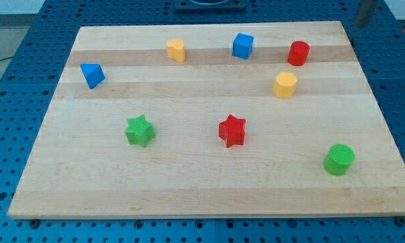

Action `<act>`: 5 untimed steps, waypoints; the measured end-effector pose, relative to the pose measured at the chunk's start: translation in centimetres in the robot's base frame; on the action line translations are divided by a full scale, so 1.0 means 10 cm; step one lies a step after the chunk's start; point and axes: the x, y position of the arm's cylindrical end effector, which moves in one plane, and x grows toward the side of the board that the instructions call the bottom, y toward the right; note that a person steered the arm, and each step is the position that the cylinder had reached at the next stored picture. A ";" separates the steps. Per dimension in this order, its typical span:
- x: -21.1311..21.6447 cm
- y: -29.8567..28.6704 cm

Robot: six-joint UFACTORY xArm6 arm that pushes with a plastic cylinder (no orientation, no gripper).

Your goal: Separate the blue cube from the blue triangle

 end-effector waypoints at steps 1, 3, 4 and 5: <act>0.00 0.00; 0.11 -0.04; 0.11 -0.25; 0.15 -0.30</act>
